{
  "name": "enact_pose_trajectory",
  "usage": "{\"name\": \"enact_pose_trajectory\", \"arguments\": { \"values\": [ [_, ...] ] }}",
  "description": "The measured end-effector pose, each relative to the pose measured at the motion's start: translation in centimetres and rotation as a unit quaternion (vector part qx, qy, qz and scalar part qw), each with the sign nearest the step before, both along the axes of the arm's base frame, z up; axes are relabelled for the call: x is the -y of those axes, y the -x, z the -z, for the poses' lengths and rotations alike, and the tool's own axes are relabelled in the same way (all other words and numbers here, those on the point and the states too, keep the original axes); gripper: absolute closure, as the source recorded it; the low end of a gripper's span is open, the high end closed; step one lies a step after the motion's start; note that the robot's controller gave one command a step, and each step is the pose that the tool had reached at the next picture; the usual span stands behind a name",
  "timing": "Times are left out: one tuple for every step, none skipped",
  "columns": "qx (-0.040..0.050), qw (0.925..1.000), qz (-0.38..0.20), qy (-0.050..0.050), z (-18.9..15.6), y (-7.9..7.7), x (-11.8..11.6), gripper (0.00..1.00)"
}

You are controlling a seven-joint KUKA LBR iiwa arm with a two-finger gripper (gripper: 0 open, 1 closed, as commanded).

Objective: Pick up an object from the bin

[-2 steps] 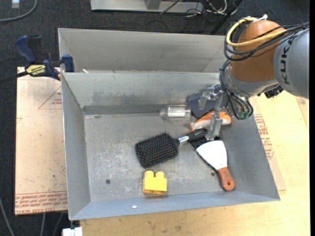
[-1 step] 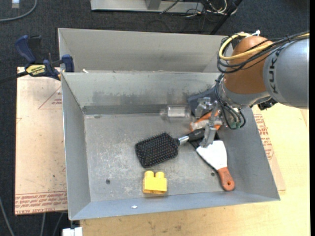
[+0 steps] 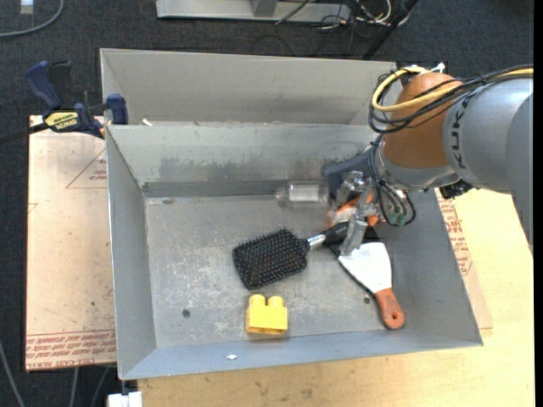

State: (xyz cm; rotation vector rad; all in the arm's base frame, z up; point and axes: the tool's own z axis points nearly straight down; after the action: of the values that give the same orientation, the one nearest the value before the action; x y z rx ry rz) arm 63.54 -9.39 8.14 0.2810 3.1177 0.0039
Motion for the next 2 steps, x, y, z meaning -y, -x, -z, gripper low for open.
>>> {"name": "enact_pose_trajectory", "arguments": {
  "values": [
    [0.0007, 0.9988, 0.049, 0.000, 1.1, 1.8, -1.1, 0.00],
    [-0.0001, 0.9951, 0.098, -0.001, 1.2, -0.1, -3.2, 1.00]
  ]
}}
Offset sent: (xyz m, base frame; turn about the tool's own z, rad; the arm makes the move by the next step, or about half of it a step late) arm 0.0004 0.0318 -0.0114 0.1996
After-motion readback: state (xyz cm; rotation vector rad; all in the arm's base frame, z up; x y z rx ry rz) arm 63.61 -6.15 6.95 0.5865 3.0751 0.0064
